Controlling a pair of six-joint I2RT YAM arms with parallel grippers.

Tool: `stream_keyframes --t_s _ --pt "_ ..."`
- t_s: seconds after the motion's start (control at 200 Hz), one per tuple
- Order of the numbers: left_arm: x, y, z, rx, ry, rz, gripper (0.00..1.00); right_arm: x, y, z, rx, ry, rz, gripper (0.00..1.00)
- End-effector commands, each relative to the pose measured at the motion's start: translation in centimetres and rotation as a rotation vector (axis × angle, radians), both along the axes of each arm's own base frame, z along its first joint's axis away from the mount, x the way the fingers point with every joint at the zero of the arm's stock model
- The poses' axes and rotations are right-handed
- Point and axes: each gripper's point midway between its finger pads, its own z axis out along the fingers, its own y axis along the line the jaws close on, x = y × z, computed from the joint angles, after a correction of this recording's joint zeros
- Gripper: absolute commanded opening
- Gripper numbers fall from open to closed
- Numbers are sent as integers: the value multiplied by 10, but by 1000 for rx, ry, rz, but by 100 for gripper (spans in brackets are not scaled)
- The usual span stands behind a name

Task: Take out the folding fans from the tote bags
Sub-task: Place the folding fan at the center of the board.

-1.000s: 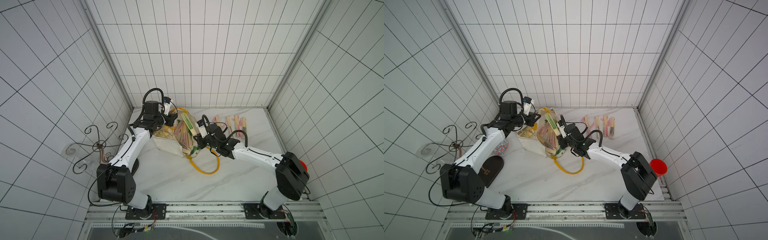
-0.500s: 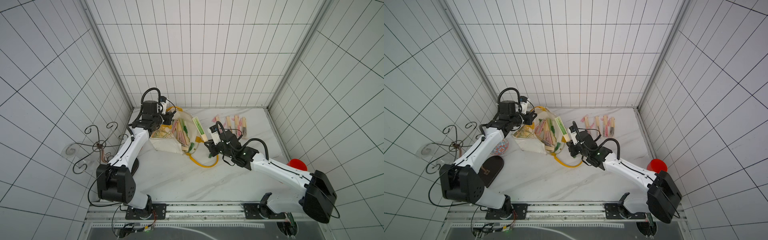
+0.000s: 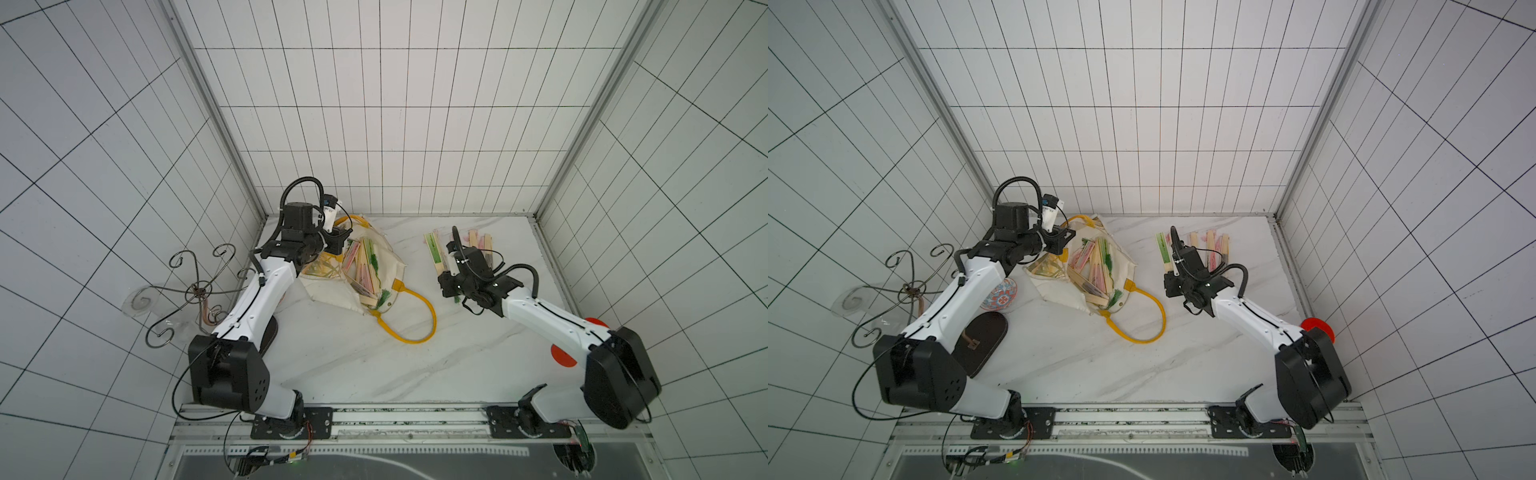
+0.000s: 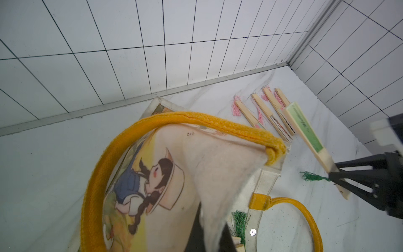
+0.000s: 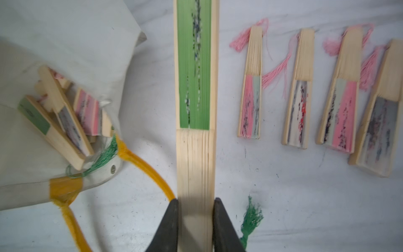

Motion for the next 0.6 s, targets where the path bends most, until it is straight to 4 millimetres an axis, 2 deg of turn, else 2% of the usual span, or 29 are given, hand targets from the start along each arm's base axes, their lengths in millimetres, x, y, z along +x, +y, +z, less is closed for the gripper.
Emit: stream_keyframes --t_s 0.0,0.17,0.37,0.595 --pt "-9 -7 41 11 -161 -85 0 31 21 31 64 -21 4 0" --pt "-11 -9 41 -1 -166 -103 0 70 39 15 77 14 -15 0" --pt "-11 -9 42 -8 -170 -100 0 107 55 -15 63 51 -34 0" --pt "-12 -11 46 -18 -181 -102 0 139 54 -45 21 73 -71 0"
